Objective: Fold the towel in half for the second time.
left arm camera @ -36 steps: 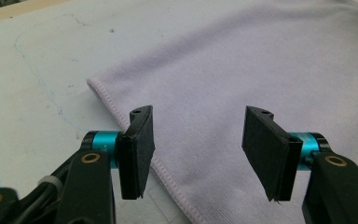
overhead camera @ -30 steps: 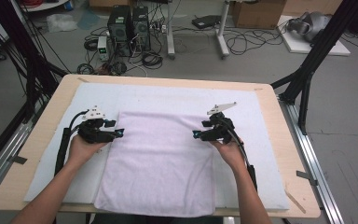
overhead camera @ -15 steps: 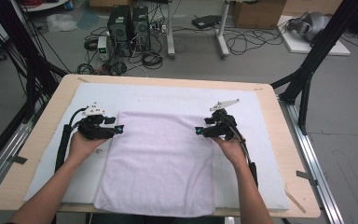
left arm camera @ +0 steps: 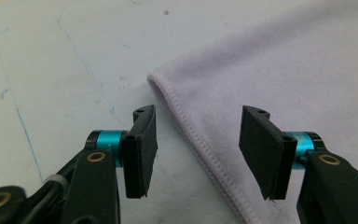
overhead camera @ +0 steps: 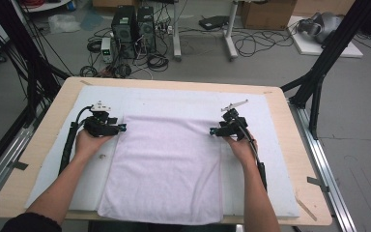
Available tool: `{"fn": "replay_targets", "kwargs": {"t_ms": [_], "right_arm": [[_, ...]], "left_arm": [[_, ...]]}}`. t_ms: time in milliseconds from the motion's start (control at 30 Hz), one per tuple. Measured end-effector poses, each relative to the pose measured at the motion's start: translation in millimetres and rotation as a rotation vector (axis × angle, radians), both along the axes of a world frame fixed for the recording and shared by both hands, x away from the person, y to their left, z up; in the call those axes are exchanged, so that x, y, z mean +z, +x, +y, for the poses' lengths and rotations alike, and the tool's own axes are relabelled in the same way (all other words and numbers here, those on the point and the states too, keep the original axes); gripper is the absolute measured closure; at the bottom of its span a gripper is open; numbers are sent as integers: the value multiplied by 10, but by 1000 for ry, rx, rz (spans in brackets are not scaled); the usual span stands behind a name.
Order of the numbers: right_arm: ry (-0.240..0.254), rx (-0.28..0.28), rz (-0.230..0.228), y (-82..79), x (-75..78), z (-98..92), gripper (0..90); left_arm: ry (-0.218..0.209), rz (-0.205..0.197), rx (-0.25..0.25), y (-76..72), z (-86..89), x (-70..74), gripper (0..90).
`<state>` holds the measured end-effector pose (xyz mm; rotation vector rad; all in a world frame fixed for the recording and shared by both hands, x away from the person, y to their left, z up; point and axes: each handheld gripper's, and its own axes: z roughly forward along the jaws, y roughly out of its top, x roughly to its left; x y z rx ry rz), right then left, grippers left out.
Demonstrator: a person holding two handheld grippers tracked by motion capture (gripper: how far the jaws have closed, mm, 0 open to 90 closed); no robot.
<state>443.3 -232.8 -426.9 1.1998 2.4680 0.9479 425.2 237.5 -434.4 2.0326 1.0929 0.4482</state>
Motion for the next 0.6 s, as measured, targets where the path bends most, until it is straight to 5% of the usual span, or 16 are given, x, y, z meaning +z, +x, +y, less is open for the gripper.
{"fn": "replay_targets", "kwargs": {"t_ms": [100,300,600], "right_arm": [[-10,-31,12,38,-53,-32,421],[-5,-52,15,40,-84,-10,442],[39,-39,6,-5,-105,20,637]], "left_arm": [[18,41,17,44,7,-82,463],[20,35,31,42,-36,-92,469],[14,39,-12,18,-68,-82,614]]}}
